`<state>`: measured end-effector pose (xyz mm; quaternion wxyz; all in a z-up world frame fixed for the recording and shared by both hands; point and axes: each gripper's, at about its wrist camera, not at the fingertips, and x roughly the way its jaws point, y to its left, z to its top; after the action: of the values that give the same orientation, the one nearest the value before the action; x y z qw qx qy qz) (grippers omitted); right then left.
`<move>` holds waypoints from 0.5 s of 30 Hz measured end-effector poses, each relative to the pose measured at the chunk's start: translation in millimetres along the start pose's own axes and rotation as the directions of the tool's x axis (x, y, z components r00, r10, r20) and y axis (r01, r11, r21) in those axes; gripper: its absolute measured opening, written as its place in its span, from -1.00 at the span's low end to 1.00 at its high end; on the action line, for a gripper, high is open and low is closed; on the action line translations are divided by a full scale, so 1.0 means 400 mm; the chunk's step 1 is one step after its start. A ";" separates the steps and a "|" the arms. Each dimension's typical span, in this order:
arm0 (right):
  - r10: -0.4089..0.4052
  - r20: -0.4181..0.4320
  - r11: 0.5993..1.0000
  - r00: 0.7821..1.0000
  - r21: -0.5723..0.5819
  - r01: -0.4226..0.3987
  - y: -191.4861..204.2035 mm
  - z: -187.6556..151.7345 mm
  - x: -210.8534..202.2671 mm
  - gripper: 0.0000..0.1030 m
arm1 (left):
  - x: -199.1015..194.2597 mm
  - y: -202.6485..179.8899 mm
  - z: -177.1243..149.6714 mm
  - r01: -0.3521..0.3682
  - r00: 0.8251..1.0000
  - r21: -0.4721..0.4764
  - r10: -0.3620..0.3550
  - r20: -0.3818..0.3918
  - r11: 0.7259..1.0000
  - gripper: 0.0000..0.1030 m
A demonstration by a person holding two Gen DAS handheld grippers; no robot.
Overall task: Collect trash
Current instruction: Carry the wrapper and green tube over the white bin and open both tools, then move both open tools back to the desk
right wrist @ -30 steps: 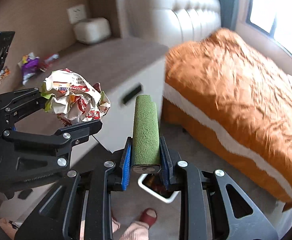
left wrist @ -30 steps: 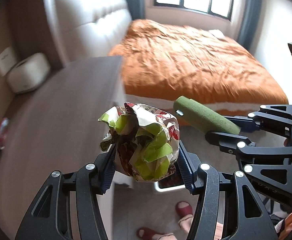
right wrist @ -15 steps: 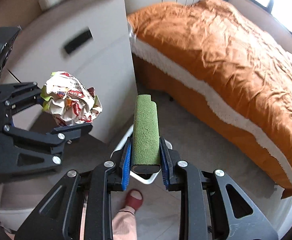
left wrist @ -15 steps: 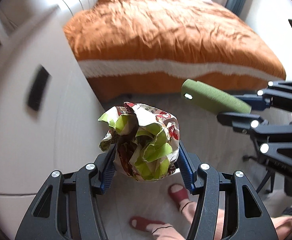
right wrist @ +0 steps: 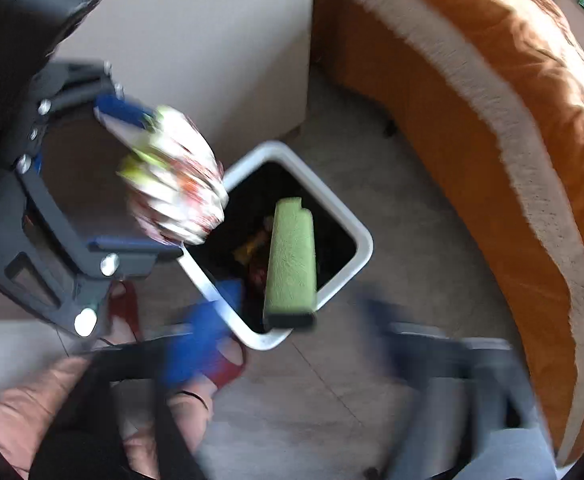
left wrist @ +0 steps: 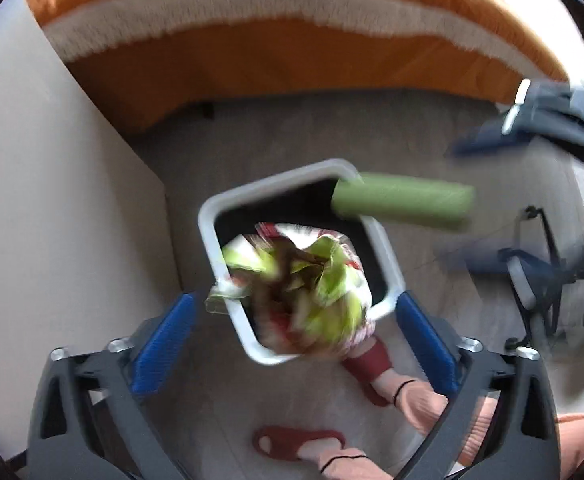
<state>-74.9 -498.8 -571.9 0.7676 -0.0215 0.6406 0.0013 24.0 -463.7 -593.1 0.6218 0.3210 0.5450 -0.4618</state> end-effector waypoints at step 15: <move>-0.029 -0.018 0.997 0.999 -0.073 0.028 0.037 0.001 -0.038 0.92 | -0.037 -0.028 -0.020 -0.025 1.000 0.065 0.026 -0.011 0.998 0.90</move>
<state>-77.8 -483.5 -557.3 0.7602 -0.0583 0.6470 0.0133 10.9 -457.3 -579.3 0.6138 0.3507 0.5294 -0.4691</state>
